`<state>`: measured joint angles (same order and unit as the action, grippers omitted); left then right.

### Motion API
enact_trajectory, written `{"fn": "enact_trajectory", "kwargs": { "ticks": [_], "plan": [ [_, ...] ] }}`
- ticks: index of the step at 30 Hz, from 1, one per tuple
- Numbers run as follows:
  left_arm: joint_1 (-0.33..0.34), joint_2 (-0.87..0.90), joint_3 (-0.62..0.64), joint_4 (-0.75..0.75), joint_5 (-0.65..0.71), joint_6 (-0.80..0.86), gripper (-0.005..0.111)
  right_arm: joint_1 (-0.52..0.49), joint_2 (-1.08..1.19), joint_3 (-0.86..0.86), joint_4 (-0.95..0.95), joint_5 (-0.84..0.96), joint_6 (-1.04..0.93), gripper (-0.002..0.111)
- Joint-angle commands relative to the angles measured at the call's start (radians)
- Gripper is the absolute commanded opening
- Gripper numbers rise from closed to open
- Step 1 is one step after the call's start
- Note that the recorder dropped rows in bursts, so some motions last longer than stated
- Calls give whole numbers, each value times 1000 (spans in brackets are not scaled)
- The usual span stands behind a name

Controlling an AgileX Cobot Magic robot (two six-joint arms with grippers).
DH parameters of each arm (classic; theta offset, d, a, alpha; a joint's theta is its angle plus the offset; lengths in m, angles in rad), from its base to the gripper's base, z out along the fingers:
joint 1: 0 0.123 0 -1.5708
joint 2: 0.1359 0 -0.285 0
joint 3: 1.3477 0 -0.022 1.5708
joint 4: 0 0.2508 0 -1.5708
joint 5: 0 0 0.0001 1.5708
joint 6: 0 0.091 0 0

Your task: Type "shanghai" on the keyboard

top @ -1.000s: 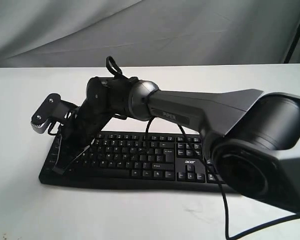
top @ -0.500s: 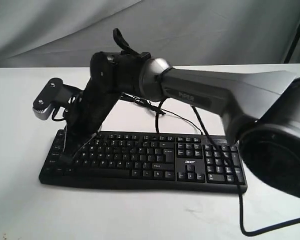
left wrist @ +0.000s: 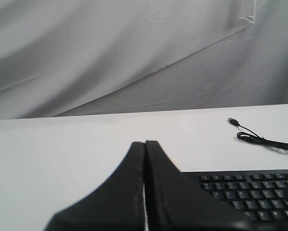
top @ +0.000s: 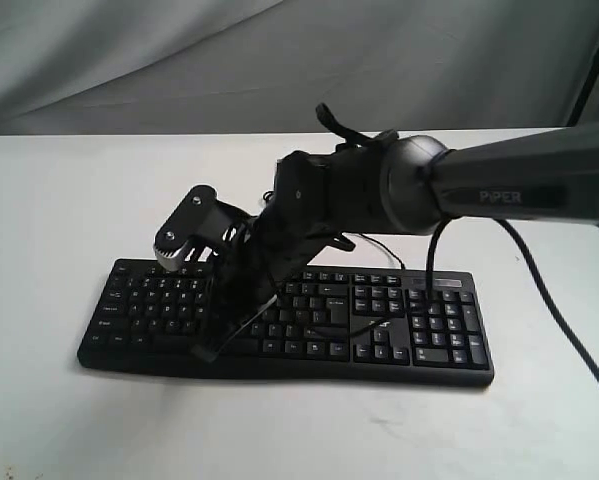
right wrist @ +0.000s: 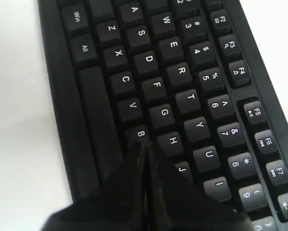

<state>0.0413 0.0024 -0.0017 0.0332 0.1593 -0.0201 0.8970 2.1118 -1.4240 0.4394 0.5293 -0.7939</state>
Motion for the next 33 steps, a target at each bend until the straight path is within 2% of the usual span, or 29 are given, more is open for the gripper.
{"fn": "enact_trajectory", "kwargs": {
  "ticks": [1,33],
  "plan": [
    [-6,-2,2,0,-6,-3,0,-2,16,3,31,-25,-32,0],
    [-6,-2,2,0,-6,-3,0,-4,49,3,42,-56,-47,0]
  ]
}}
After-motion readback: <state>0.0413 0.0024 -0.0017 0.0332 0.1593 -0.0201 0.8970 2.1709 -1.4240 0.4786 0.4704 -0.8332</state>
